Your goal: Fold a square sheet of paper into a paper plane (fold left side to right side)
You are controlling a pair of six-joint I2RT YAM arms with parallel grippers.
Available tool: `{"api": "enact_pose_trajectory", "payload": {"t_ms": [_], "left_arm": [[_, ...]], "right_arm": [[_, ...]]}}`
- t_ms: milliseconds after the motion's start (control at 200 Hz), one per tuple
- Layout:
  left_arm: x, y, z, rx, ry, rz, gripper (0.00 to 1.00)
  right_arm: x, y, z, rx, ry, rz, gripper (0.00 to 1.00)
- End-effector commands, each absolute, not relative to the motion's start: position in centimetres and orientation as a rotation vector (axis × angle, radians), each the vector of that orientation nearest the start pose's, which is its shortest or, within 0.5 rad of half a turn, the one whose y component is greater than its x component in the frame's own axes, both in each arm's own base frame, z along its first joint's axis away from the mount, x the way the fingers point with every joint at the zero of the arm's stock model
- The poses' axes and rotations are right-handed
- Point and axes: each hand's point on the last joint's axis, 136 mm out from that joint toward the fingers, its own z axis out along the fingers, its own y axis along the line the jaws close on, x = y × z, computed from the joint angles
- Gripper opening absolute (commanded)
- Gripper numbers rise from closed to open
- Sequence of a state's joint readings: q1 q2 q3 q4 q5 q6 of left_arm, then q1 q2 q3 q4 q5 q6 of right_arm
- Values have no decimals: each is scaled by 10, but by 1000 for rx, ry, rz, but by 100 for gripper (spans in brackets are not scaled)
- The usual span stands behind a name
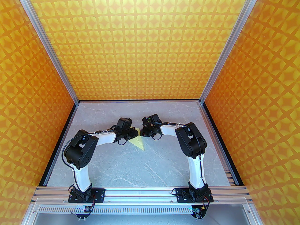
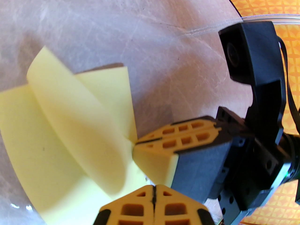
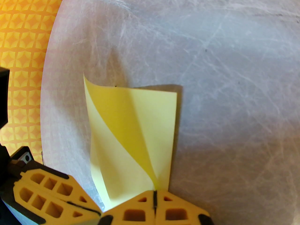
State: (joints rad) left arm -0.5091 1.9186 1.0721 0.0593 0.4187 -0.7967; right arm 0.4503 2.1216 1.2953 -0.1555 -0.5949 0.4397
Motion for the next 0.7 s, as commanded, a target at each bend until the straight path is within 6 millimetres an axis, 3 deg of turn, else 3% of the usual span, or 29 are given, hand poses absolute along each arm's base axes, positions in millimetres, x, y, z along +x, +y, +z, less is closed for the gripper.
{"api": "enact_pose_trajectory", "payload": {"t_ms": [0,395,695], "left_arm": [[392,-297,47,-109,2584,-1062,2],[397,-292,24,-131,2626,-1032,2],[397,-293,21,-151,2628,-1039,2]], "right_arm": [[388,298,-1,-263,2715,1043,0],[387,296,-4,-256,2719,1037,0],[388,297,0,-256,2712,1041,0]]}}
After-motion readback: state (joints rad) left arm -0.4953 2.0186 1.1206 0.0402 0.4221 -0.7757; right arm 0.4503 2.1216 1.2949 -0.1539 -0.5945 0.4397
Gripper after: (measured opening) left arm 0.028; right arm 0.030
